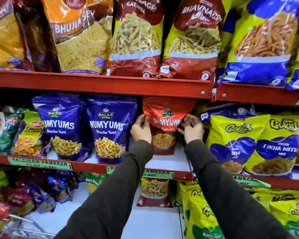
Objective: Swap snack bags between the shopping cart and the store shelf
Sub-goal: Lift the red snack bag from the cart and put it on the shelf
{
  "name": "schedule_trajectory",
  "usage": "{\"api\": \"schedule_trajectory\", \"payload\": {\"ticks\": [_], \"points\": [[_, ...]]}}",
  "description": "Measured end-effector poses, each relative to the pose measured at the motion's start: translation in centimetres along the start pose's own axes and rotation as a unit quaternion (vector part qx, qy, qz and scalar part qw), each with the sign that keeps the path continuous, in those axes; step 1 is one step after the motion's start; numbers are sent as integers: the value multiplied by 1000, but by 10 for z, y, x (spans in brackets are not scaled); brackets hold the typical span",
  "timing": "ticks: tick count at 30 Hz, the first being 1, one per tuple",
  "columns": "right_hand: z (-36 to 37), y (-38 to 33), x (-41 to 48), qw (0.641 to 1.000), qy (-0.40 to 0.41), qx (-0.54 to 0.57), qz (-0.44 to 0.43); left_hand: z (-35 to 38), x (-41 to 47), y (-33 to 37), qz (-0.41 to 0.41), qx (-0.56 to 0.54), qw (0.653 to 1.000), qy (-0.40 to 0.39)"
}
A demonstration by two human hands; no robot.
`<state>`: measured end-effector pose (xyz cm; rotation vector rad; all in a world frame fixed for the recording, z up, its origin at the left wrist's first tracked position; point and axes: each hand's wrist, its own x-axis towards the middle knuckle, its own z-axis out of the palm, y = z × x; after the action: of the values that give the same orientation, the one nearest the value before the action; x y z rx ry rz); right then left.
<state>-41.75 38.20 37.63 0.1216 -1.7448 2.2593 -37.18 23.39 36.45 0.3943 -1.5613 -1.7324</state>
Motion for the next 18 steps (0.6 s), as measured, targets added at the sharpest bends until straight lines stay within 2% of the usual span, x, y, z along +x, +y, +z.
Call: {"api": "schedule_trajectory", "payload": {"ticks": [3,6,9,10,12,18], "points": [[-3,19,7,997,-15,-67,18,1,1,-12,4,16,999,-32],[-10,38,3,987,-46,-129,80,0,0,-35,-76,-22,994,-80],[-15,59,-4,973,-88,-97,192,-2,-2,-55,-196,-28,969,-149],[-17,62,-8,966,-106,-81,219,-3,-4,-59,-211,-31,963,-165],[-20,61,-16,961,-128,-53,239,-7,-6,-64,-198,-18,964,-175],[-34,50,-43,970,-123,-63,201,-25,-21,-65,-159,0,968,-197]]}}
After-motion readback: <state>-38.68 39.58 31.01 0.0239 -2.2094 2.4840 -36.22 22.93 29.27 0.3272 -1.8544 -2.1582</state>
